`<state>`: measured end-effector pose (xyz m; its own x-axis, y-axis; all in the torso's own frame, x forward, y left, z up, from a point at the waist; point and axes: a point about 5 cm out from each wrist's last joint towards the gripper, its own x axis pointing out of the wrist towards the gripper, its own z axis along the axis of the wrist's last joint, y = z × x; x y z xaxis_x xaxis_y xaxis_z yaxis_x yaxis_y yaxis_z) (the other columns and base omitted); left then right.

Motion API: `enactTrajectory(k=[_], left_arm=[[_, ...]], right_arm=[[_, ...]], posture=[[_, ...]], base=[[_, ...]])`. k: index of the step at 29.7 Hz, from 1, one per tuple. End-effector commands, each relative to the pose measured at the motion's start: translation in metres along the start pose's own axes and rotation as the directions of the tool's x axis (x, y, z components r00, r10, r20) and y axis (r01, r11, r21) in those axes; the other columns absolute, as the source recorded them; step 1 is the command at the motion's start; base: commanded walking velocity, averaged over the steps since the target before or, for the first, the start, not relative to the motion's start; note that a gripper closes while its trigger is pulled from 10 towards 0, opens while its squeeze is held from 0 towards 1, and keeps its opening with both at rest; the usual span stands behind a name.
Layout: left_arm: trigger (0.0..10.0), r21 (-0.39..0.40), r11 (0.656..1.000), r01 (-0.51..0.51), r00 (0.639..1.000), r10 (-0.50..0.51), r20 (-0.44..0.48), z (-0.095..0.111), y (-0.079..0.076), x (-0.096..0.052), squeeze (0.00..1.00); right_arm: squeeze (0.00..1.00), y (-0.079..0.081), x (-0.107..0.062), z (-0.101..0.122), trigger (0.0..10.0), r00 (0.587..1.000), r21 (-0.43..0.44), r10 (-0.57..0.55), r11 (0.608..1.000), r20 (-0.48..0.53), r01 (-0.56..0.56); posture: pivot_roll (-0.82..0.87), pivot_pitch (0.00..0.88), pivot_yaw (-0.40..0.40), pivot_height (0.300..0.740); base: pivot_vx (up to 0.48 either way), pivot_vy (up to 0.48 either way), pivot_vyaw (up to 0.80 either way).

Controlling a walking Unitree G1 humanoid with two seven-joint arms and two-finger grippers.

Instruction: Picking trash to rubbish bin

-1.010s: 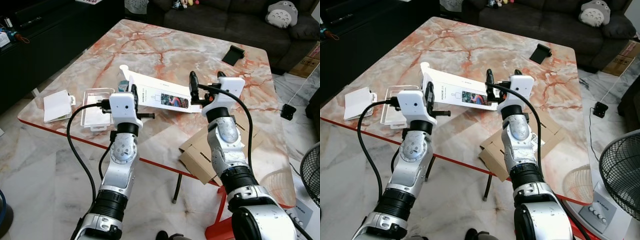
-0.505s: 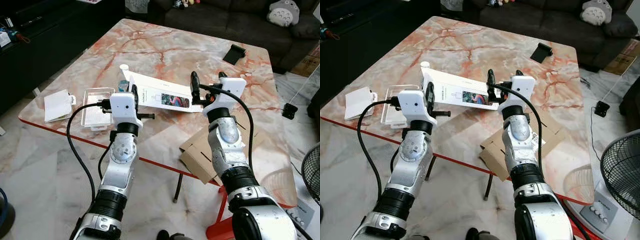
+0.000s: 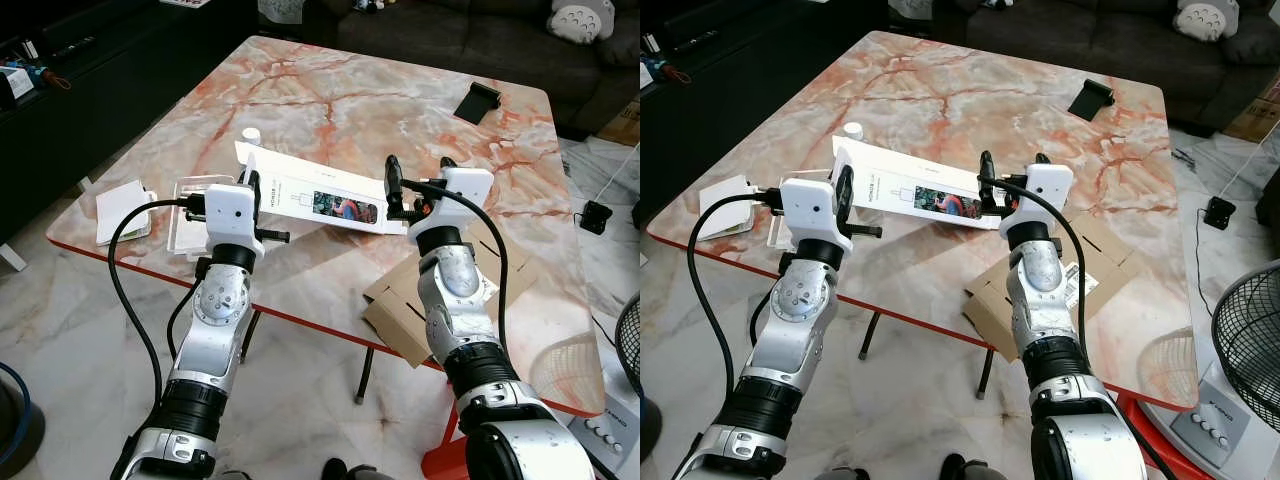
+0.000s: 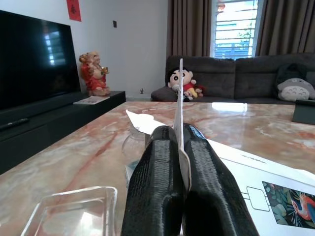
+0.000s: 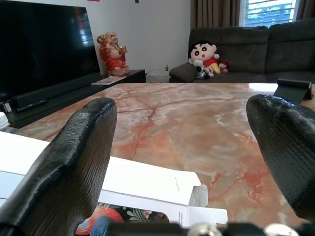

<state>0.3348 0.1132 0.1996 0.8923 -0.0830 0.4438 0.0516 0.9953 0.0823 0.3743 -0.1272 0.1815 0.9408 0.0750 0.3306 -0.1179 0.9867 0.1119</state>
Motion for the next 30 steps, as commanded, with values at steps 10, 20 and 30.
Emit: enactTrajectory(k=[10, 20, 30], left_arm=[[10.0, -0.021, 1.000, 0.010, 1.000, -0.010, 0.008, 0.0044, -0.0072, 0.0040, 0.00], [10.0, -0.018, 1.000, 0.009, 1.000, -0.009, 0.003, 0.0036, -0.0086, 0.0062, 0.00], [10.0, 0.020, 1.000, -0.010, 1.000, 0.010, 0.021, 0.0059, -0.0095, 0.0047, 0.00]], right_arm=[[0.00, -0.0045, -0.0007, 0.0033, 10.0, 1.000, 0.002, -0.019, 1.000, 0.014, 0.019], [0.00, -0.0073, -0.0009, 0.0045, 10.0, 1.000, -0.002, -0.024, 1.000, 0.016, 0.024], [0.00, -0.0075, -0.0036, 0.0019, 10.0, 1.000, 0.007, -0.019, 1.000, 0.007, 0.019]], posture=[[0.09, 0.174, -0.072, 0.740], [0.07, 0.181, -0.074, 0.740], [0.07, 0.164, -0.081, 0.740]], base=[[-0.293, 0.000, 0.00], [-0.314, 0.000, 0.00], [-0.313, 0.000, 0.00]])
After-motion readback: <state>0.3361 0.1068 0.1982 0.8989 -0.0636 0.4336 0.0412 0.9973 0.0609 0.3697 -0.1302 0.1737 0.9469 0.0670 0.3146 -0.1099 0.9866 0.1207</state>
